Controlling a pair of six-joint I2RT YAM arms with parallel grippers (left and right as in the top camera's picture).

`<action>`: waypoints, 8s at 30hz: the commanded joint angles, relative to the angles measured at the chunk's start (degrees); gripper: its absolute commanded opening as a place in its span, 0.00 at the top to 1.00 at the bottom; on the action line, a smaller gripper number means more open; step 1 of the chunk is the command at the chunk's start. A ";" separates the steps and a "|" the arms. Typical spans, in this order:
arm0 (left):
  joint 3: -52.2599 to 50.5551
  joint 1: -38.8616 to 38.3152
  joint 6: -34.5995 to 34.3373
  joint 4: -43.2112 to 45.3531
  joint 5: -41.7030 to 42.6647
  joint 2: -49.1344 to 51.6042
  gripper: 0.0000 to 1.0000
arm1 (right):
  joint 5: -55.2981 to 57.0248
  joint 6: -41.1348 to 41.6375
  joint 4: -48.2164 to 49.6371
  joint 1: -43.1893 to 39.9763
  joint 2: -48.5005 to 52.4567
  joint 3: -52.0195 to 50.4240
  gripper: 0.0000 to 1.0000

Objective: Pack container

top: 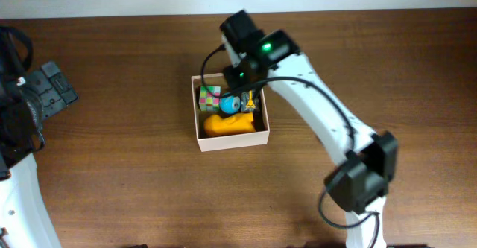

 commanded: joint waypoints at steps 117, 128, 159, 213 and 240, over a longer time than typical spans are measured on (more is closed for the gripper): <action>0.35 0.22 0.04 -0.04 -1.03 -0.61 0.01 | 1.70 8.50 -19.34 1.07 -20.48 19.21 0.01; 0.35 0.22 0.04 -0.04 -1.03 -0.61 0.01 | 4.76 1.49 -17.81 -18.69 -34.18 19.17 0.01; 0.35 0.22 0.04 -0.04 -1.03 -0.61 0.01 | 10.34 -2.32 36.96 -32.35 -90.29 -85.72 0.01; 0.35 0.17 0.04 -0.04 -1.03 -1.33 0.01 | 4.11 -1.29 32.33 -32.35 -120.15 -111.45 0.01; -85.79 -0.22 6.34 61.13 18.14 -56.30 0.01 | 4.11 -1.31 32.33 -32.35 -120.15 -111.45 0.01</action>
